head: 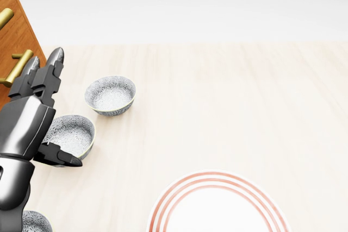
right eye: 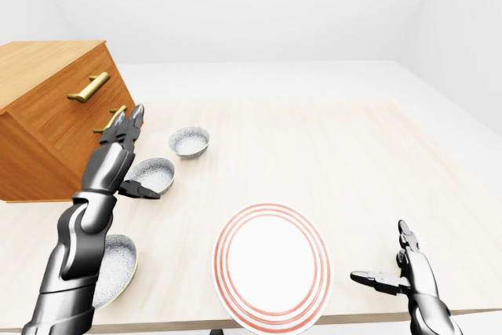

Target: Put the bowl in the middle on the plate.

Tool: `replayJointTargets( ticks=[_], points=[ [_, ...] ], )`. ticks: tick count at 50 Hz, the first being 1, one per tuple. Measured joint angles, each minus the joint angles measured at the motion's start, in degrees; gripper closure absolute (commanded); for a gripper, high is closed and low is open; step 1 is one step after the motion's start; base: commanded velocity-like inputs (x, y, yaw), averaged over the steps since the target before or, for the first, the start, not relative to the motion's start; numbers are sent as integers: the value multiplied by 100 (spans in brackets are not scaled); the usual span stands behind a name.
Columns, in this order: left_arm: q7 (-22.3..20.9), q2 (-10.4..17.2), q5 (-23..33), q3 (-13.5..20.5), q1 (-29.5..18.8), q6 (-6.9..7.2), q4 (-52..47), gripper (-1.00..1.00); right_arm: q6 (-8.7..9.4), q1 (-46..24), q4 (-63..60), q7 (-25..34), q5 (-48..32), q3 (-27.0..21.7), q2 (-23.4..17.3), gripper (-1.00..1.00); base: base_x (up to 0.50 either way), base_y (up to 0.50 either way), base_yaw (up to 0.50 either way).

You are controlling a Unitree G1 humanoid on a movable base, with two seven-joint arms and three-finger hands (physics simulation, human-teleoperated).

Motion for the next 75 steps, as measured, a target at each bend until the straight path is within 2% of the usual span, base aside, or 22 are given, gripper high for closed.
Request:
replayJointTargets(
  ticks=[18, 45, 75],
  points=[
    [228, -45, 420, -106, 68, 0, 58, -100, 0, -10, 9, -18, -25, 11, -2, -100, 0, 0, 0],
    [-367, -152, 903, -184, 522, 0, -49, -100, 0, -20, 22, -38, -42, 27, -9, -100, 0, 0, 0],
    [10, 38, 1373, -304, 242, 0, 928, -100, 0, -19, 16, -55, -72, 35, -6, -100, 0, 0, 0]
  ],
)
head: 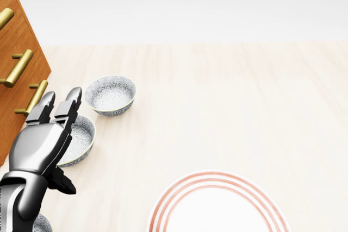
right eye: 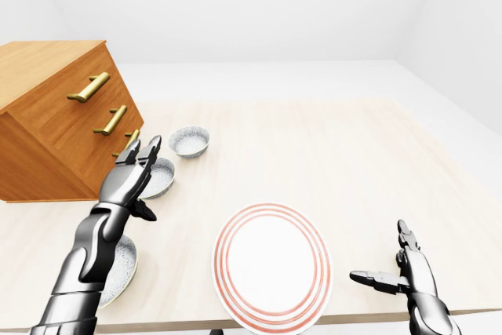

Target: Put the bowl in the middle on the plate.

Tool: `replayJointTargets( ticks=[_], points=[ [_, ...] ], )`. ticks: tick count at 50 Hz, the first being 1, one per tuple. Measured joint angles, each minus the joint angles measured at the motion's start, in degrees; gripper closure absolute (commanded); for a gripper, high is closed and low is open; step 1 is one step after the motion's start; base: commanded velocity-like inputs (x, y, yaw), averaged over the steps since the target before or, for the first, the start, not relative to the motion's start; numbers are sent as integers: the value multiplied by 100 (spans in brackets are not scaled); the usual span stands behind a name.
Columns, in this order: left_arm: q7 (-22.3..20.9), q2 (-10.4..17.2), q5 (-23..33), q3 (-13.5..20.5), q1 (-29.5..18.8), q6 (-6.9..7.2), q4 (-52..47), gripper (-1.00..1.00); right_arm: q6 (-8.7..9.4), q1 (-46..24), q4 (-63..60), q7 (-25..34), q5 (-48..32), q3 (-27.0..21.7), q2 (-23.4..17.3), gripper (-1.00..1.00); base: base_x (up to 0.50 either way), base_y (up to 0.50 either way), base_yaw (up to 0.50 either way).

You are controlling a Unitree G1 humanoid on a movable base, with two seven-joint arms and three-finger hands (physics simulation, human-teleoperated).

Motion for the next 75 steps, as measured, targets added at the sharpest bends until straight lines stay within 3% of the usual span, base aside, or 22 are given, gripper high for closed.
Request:
replayJointTargets(
  ticks=[47, 65, 75],
  points=[
    [51, 223, 216, 38, -184, 0, 553, -100, 0, -5, 6, -32, 9, -2, -1, -100, 0, 0, 0],
    [762, 348, 336, -128, -859, 0, 1687, -100, 1, -8, 9, -34, -8, -4, -5, -100, 0, 0, 0],
    [948, 387, 359, -213, -1102, 0, 2068, -100, 0, -4, 10, -46, -5, 10, -12, -100, 0, 0, 0]
  ],
)
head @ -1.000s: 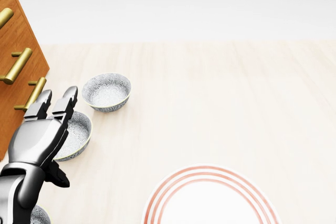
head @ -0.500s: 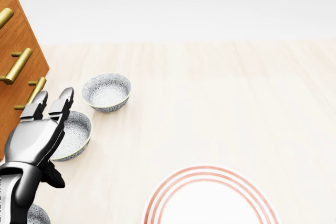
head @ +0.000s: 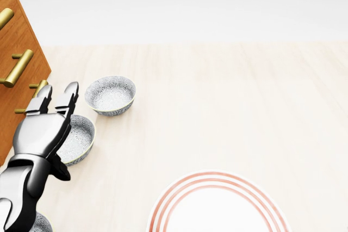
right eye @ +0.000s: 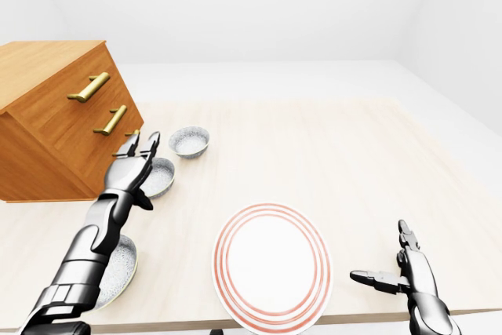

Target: Put the bowl in the middle on the plate.

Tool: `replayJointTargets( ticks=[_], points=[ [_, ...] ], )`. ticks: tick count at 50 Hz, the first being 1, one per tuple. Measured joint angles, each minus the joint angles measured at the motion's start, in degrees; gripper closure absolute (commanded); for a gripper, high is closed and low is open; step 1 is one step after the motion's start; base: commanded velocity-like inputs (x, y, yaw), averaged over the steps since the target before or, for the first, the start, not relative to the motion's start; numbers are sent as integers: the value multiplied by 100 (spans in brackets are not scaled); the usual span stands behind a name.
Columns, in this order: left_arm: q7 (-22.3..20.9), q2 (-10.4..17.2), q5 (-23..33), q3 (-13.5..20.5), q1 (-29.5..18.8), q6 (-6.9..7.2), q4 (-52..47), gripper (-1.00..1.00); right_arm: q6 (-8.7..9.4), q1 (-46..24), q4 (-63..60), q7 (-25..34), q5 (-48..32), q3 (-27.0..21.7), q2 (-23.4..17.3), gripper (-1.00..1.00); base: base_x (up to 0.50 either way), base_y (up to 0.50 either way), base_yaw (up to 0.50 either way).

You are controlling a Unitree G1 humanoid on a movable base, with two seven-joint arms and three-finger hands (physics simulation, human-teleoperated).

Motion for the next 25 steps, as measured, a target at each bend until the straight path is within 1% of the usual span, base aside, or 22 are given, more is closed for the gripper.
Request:
replayJointTargets(
  ticks=[10, 25],
  points=[
    [-136, 42, 47, -40, -97, 0, 177, -100, 0, 0, -3, -5, -3, -4, 5, -100, 0, 0, 0],
    [-136, 111, 146, -74, -257, 0, 505, -100, 0, -2, -1, -5, 0, -4, 4, -100, 0, 0, 0]
  ],
)
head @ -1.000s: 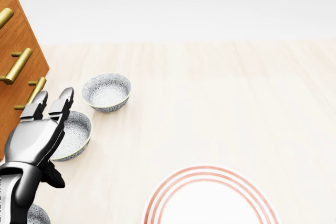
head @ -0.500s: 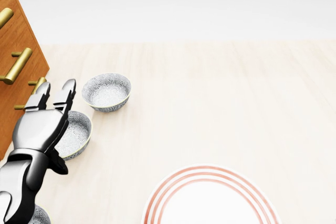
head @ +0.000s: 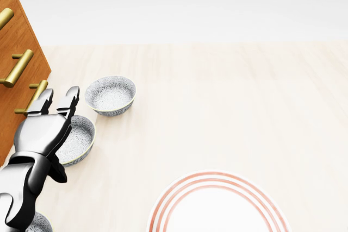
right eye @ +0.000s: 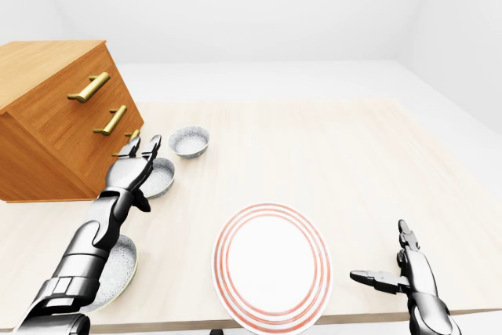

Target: Put the bowl in the middle on the plate.

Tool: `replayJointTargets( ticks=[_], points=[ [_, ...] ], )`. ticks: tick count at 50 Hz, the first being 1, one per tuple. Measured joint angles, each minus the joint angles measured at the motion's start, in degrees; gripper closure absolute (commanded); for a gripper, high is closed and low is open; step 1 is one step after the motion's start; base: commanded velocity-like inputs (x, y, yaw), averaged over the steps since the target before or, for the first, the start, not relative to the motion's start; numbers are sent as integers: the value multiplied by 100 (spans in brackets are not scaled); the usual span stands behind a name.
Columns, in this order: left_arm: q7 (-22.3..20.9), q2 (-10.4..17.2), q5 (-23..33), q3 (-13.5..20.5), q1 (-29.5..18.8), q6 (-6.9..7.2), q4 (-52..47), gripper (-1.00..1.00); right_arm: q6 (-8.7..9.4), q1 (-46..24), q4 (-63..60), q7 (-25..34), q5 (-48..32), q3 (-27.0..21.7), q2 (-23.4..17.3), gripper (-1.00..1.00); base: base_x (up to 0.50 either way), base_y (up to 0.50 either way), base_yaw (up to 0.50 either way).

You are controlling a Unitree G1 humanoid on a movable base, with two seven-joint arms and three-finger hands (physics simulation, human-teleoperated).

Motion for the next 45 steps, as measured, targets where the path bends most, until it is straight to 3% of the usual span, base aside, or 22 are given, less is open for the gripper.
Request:
replayJointTargets(
  ticks=[45],
  points=[
    [5, 26, 195, -144, -371, 0, 611, -100, 0, 12, -17, -11, 11, -27, 9, -100, 0, 0, 0]
  ],
)
